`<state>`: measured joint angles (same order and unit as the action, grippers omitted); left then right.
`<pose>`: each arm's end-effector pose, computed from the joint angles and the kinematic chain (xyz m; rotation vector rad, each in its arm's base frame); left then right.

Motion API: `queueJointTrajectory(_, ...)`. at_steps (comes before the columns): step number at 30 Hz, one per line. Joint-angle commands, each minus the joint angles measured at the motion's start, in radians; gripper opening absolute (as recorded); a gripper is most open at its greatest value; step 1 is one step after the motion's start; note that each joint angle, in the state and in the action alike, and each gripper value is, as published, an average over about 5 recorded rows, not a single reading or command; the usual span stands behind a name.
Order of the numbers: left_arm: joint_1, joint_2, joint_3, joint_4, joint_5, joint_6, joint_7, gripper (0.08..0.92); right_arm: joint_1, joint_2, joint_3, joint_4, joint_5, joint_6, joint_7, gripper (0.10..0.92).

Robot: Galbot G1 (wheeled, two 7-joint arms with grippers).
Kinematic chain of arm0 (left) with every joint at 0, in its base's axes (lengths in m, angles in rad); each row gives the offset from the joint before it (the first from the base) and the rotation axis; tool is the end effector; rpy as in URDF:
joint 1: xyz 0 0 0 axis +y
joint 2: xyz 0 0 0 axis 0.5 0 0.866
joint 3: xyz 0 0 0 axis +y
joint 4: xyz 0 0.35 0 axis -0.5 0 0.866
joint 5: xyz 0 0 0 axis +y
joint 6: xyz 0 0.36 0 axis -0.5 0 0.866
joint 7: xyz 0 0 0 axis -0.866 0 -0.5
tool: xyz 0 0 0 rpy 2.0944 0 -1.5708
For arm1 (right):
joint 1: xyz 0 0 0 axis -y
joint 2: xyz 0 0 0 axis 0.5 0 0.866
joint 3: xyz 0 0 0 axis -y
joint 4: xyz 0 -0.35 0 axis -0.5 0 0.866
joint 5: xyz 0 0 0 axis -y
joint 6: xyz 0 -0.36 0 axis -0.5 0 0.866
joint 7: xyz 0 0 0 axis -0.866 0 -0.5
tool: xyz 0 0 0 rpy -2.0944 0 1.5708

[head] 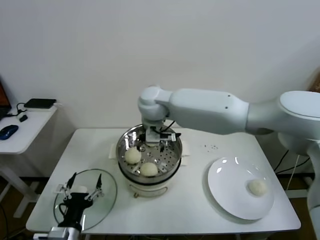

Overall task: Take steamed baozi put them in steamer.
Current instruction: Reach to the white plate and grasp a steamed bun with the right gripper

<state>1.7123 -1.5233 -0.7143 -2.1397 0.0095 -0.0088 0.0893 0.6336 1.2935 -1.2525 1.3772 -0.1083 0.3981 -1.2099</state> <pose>0.1398 0.0648 -0.3043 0.0579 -3.0418 -0.2365 0.5028 0.2179 -0.0169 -1.9890 0.1789 -2.3575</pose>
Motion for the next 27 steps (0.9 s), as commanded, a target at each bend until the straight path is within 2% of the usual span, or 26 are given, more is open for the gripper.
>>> queueJointTrajectory(1,-0.010,0.004,0.008,-0.006,0.003,0.005,0.002,0.823,0.157,-0.270,-0.121,0.064,0.247,-0.240,0.078,0.823)
queueJointTrajectory(6,-0.023,0.005,0.024,-0.008,0.011,0.012,0.004,0.823,0.240,-0.460,-0.277,0.111,0.438,-0.478,0.173,0.823)
queueJointTrajectory(13,-0.032,0.011,0.037,-0.001,0.017,0.015,0.006,0.823,0.261,-0.687,-0.390,0.072,0.500,-0.584,0.154,0.823)
queueJointTrajectory(19,-0.030,0.009,0.051,0.002,0.025,0.013,0.006,0.823,0.161,-0.812,-0.385,0.033,0.435,-0.615,0.143,0.823)
queueJointTrajectory(27,-0.019,0.009,0.050,-0.005,0.027,0.011,0.006,0.823,-0.062,-0.884,-0.254,0.020,0.338,-0.633,0.144,0.823)
